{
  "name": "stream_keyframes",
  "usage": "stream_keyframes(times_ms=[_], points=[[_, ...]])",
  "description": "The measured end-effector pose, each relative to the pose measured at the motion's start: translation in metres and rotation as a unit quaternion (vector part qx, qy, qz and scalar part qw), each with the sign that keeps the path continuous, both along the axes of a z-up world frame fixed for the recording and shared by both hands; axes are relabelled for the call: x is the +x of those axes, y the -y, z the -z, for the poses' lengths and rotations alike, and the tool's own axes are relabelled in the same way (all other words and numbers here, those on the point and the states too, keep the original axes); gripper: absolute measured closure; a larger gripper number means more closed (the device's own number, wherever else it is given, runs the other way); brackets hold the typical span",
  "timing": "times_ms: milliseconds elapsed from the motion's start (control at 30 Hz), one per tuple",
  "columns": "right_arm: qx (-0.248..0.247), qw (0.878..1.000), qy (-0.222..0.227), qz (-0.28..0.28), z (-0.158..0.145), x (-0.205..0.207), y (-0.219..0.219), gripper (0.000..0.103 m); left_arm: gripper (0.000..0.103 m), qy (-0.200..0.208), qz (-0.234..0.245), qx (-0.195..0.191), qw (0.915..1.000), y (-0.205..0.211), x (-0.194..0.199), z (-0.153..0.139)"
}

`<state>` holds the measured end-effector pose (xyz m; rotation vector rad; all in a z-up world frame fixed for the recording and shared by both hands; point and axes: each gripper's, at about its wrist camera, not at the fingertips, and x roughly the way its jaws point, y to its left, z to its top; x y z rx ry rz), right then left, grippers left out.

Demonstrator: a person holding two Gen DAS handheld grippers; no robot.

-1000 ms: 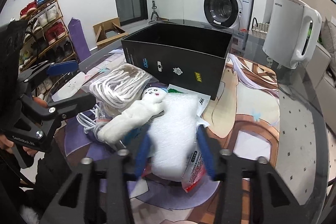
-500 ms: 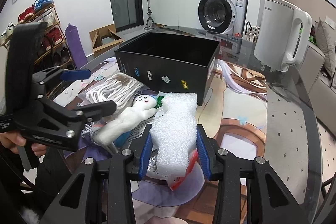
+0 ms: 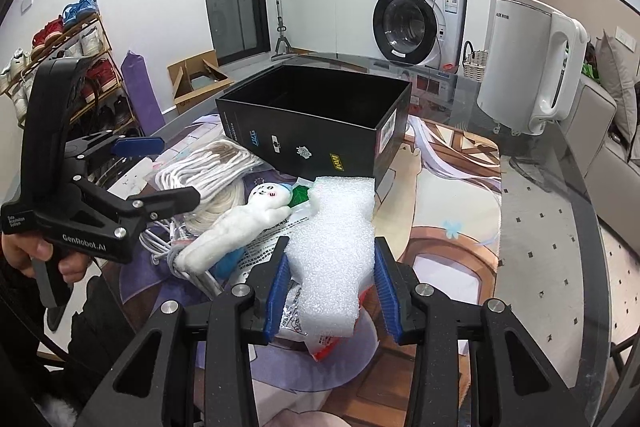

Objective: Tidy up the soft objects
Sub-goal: 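Grasp the white foam block with the right gripper and lift it, then carry the foam block over the box with the right gripper while the left grasps bagged rope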

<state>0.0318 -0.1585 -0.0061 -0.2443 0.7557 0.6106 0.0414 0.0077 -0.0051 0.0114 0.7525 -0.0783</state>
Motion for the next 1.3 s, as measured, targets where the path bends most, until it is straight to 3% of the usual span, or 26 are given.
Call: stream_keyframes(times_ms=[400,533,700,867,967,1033,1300], points=[[-0.003,1.0,0.001,-0.003,-0.001,-0.002,-0.001,0.063,0.0,-0.035,-0.032,0.019,0.9987,0.003,0.033,0.008],[-0.003,1.0,0.0,-0.002,-0.001,-0.001,-0.001,0.063,0.0,-0.039,-0.028,0.035,0.9982,0.001,0.029,0.011],[-0.002,1.0,0.0,-0.002,-0.001,0.0,-0.001,0.063,0.0,-0.037,-0.013,0.029,0.9988,0.003,0.029,0.006],[-0.002,1.0,0.0,-0.003,-0.001,0.0,-0.001,0.063,0.002,-0.046,0.001,0.054,0.9975,0.014,0.033,0.009],[-0.002,1.0,0.0,-0.001,0.0,0.0,-0.001,0.063,0.015,-0.058,0.009,0.052,0.9969,0.012,0.034,0.014],[-0.002,1.0,0.0,-0.001,0.0,0.0,-0.001,0.063,0.031,-0.062,0.018,0.04,0.9971,0.012,0.034,0.016],[-0.002,1.0,0.001,-0.004,0.0,0.0,-0.001,0.063,0.053,-0.037,0.031,0.024,0.9986,0.01,0.022,0.009]])
